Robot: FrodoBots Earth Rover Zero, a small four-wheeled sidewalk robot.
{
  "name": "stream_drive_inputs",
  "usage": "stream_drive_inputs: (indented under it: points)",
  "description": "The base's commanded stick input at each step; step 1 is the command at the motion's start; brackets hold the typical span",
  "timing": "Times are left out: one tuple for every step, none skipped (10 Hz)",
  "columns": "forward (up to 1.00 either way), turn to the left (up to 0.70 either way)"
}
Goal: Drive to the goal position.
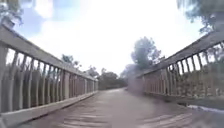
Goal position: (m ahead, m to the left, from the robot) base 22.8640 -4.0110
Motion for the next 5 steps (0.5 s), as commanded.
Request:
stream_drive_inputs:
  points:
    - [0.85,0.0]
    - [0.85,0.0]
    - [0.85,0.0]
    - [0.85,0.0]
    - [0.85,0.0]
